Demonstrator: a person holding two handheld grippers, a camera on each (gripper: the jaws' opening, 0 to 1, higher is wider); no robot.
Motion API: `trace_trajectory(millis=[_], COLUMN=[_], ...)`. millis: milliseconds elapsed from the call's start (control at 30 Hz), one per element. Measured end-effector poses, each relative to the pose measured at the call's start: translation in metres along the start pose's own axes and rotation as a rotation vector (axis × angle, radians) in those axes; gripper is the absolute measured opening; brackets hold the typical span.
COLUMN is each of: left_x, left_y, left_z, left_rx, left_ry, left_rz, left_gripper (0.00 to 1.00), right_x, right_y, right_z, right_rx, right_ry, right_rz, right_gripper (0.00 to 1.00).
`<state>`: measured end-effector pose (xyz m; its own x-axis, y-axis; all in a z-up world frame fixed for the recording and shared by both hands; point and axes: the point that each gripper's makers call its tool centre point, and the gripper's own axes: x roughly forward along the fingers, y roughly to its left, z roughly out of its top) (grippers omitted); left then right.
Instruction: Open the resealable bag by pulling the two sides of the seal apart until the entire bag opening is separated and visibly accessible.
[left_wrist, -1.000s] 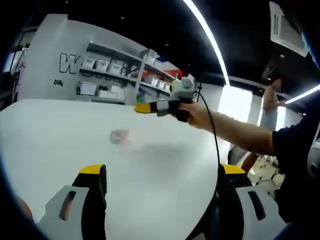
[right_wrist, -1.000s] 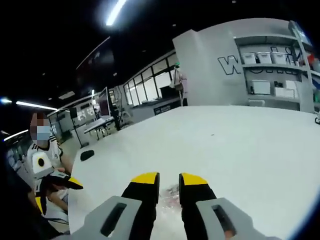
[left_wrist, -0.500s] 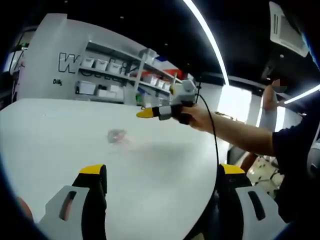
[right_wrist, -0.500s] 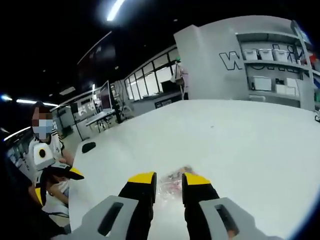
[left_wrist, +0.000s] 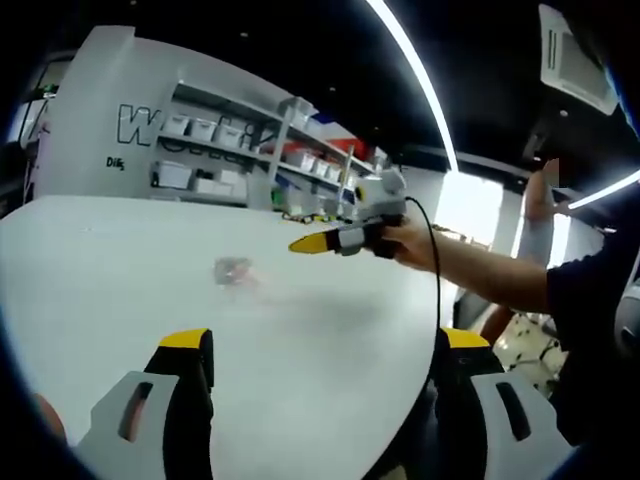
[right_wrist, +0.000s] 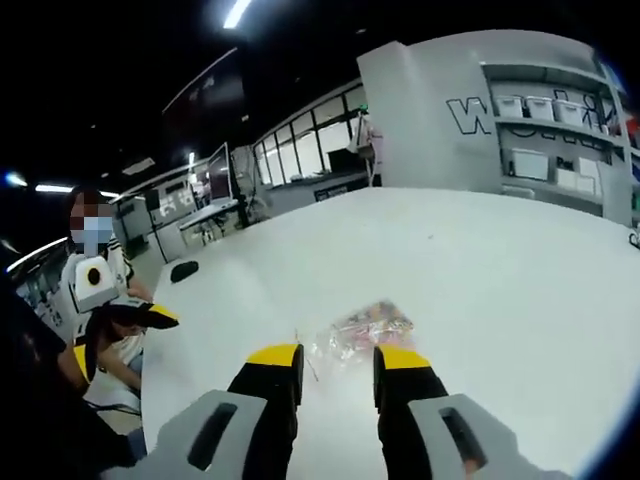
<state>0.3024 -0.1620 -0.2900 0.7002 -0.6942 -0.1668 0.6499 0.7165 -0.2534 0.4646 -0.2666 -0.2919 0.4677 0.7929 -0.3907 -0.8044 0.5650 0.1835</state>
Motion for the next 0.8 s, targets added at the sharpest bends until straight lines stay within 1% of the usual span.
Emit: trace_trajectory(millis=[233,400,500,567,700,800], left_x=[-0.002,-0.004,-0.005,-0.005,-0.007,-0.009], left_y=[-0.003,-0.002,-0.002,-0.003,-0.002,-0.002], left_z=[0.002,0.003,0.003,0.003,0.001,0.001], left_rx=[0.005,0.01,0.011,0.013,0.024,0.025], left_ry=[-0.003,-0.003,-0.001,-0.001,0.009,0.013], left_rz=[0.001,0.005,0.007,0.007,0.015,0.017], left_gripper=[0.9,0.9,0.9,0.9,0.9,0.9], right_x=[-0.014,-0.029,-0.038,-0.045,-0.061,-0.073], right_y=[0.012,0.02,0.02,0.021,0.025,0.029], right_z=[-0.009,-0.02,-0.024,-0.029,-0.036,-0.042], right_rx=[-0.024,-0.036,-0.04,-0.041,-0.032,-0.04], right_ry=[0.02,0.03,0.029,0.029,0.019,0.014], right_rz=[0.005,0.001,-0.006,-0.013,-0.024,-0.04], right_gripper=[0.35,0.4,0.46,0.52,0.59,0.64])
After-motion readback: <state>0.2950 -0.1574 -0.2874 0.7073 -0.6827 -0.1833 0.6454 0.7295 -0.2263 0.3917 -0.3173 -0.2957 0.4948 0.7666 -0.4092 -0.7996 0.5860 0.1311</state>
